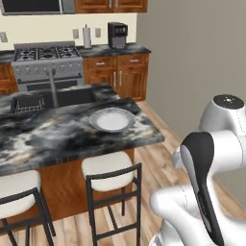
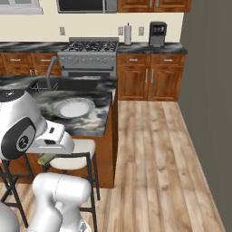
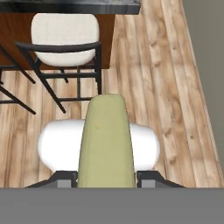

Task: Retrieve the butter from the fridge and place it on a plate on the dining table. Then retrieve the butter knife by the fridge and place it near the plate.

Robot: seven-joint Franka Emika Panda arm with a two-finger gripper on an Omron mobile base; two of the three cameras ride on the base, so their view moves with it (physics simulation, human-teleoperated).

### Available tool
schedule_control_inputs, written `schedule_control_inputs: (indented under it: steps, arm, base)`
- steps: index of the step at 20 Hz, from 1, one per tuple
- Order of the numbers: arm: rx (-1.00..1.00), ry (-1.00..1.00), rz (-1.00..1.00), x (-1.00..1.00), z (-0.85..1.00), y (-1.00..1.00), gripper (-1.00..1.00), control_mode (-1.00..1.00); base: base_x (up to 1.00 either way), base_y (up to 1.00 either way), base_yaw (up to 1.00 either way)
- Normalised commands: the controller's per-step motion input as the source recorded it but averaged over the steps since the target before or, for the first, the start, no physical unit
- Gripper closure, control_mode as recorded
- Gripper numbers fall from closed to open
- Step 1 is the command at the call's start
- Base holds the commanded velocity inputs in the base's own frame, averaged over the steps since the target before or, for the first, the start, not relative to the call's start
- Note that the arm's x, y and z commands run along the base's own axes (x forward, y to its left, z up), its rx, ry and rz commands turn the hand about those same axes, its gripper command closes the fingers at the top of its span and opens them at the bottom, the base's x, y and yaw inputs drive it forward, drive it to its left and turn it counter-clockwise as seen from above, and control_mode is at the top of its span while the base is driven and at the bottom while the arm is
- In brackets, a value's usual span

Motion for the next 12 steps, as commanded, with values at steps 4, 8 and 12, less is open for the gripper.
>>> schedule_control_inputs:
  steps: [4,8,12]
  arm:
    - [0.00,0.00,0.00,0.00,0.00,0.00,1.00,1.00]
    - [0.00,0.00,0.00,0.00,0.00,0.00,1.00,1.00]
    - [0.00,0.00,0.00,0.00,0.00,0.00,1.00,1.00]
  base:
    - [0.53,0.20,0.00]
    - [0.63,0.31,-0.01]
    - [0.65,0.42,-0.03]
